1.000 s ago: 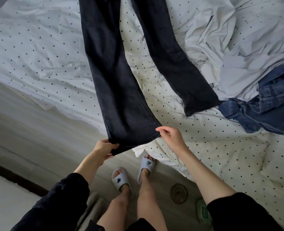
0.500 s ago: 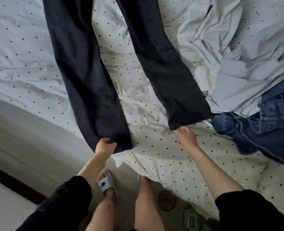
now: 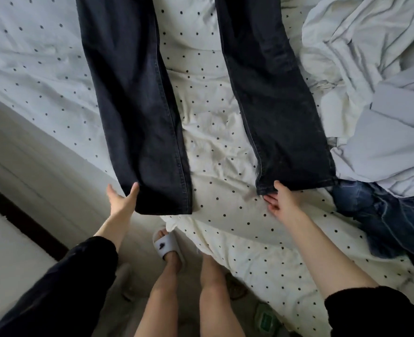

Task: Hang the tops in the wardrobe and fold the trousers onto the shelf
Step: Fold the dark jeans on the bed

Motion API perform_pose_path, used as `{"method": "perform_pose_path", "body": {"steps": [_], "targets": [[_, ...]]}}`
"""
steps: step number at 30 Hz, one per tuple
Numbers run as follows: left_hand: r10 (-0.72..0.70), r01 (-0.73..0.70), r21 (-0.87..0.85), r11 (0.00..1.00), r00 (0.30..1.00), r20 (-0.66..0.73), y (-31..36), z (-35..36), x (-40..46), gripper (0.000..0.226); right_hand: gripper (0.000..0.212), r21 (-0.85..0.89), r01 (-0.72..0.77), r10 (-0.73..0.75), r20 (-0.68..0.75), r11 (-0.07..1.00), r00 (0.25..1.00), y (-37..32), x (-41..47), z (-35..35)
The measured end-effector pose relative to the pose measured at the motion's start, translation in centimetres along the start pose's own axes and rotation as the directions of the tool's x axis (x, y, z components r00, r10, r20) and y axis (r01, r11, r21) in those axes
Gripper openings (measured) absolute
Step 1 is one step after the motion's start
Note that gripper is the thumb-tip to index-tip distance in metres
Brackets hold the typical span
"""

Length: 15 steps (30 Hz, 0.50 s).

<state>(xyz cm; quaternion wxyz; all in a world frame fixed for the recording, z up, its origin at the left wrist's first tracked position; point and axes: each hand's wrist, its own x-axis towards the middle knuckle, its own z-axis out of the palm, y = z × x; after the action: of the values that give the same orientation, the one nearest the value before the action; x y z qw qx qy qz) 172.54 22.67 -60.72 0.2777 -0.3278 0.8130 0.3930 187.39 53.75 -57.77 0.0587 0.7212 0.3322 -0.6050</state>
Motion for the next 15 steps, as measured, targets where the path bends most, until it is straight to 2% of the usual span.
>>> {"method": "perform_pose_path", "body": {"steps": [2,5,6,8,10,11,13,15], "targets": [[0.011,-0.005,-0.073,0.997,0.997,0.076,0.5,-0.3,0.3,0.073,0.022,-0.079,-0.002,0.001,-0.012,0.997,1.000,0.8,-0.7,1.1],[0.033,-0.032,-0.049,0.998,0.999,0.037,1.2,-0.9,0.1,0.051,0.021,-0.196,0.066,-0.085,-0.088,0.978,0.992,1.6,-2.1,2.4],[0.044,-0.044,-0.008,0.999,0.999,0.005,1.3,-1.1,-0.5,0.046,0.024,-0.317,0.119,-0.157,-0.098,0.941,0.983,1.9,-2.9,2.8],[0.087,-0.082,0.112,0.990,0.995,-0.042,1.7,-2.1,-2.2,0.040,0.024,-0.630,0.251,-0.353,-0.039,0.734,0.935,3.2,-5.1,3.7],[0.133,-0.129,0.162,0.978,0.991,-0.013,2.0,-2.7,-3.6,0.034,0.028,-0.768,0.420,-0.506,0.147,0.483,0.850,5.0,-7.5,4.6],[0.142,-0.145,0.145,0.979,0.989,0.031,2.1,-3.1,-4.3,0.029,0.032,-0.751,0.538,-0.539,0.291,0.383,0.790,6.0,-8.7,5.1],[0.130,-0.144,0.073,0.987,0.977,0.171,2.9,-4.2,-5.8,0.022,0.045,-0.651,0.730,-0.492,0.575,0.207,0.653,7.8,-12.0,6.5],[0.105,-0.108,-0.004,0.994,0.953,0.285,4.4,-4.8,-7.0,0.019,0.066,-0.582,0.812,-0.350,0.752,0.046,0.559,9.0,-14.4,8.0]]}}
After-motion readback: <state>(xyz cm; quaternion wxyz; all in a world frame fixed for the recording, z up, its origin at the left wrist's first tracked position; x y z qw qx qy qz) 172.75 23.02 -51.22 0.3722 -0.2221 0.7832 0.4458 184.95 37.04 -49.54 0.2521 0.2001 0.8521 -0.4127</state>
